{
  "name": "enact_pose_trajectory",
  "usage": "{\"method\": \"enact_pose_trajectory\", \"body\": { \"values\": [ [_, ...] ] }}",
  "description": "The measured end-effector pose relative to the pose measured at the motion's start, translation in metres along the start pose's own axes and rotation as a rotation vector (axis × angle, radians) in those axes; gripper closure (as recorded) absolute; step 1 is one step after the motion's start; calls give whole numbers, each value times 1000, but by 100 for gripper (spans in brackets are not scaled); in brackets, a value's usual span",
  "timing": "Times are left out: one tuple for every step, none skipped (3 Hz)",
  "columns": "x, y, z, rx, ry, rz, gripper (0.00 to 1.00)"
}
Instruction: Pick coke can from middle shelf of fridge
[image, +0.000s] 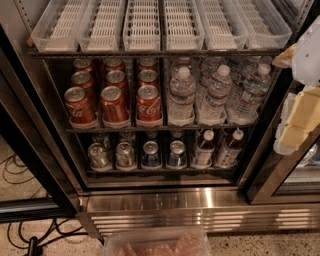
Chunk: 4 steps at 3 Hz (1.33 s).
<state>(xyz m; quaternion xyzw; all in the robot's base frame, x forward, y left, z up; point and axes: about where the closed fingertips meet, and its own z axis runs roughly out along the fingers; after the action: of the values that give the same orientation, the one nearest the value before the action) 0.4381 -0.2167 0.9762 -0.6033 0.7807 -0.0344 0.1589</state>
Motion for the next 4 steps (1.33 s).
{"method": "enact_pose_trajectory", "body": {
  "values": [
    [0, 0, 0, 0, 0, 0, 0],
    [-5, 8, 22, -10, -49, 20, 0],
    [-29, 34, 53, -19, -144, -16, 0],
    [-61, 75, 92, -60, -243, -102, 0]
  ]
}}
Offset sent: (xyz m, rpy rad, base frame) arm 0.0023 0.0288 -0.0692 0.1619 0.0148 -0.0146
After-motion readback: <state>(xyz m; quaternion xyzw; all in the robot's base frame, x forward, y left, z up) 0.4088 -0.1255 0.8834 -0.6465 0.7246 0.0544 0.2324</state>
